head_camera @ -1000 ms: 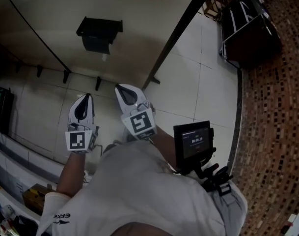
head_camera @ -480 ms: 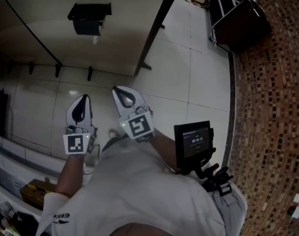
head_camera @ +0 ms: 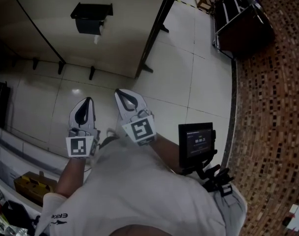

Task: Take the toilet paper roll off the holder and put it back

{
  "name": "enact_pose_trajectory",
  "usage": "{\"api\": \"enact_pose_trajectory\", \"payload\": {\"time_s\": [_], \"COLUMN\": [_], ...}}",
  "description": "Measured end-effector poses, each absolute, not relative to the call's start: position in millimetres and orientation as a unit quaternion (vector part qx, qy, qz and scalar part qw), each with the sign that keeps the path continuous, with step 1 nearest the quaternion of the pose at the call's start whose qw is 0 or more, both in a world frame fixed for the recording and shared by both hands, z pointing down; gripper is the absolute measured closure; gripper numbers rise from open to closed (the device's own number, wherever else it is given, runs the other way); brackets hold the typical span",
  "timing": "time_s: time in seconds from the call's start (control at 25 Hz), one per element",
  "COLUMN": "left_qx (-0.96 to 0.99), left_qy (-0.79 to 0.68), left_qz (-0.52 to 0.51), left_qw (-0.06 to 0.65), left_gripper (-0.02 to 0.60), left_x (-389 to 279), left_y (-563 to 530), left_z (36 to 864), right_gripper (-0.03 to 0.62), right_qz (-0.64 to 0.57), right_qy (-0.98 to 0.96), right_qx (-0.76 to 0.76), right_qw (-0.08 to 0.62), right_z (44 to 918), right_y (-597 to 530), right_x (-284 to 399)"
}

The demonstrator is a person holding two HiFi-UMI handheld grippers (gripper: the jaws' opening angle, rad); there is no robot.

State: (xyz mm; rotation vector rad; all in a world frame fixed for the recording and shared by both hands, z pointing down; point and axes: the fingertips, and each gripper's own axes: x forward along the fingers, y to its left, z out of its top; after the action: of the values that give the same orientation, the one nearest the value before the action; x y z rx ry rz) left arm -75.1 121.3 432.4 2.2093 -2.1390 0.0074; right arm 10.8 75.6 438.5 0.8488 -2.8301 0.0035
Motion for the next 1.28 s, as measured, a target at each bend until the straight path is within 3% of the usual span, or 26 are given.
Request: {"api": "enact_pose_trajectory", "payload": {"time_s": [1.28], "left_qx": [0.703], "left_qy": [-0.71], "left_qz": [0.005], "left_qw": [0.041], "left_gripper": [0.579], "left_x": [-73], "left_y": [132], "left_z": [438], "right_gripper": [0.582], "right_qz": [0.004], "right_qy": [-0.961], "right_qx": [0.267], "right_qw": [0.076], "right_z": [439], "right_y": [87], "right_x": [4]}}
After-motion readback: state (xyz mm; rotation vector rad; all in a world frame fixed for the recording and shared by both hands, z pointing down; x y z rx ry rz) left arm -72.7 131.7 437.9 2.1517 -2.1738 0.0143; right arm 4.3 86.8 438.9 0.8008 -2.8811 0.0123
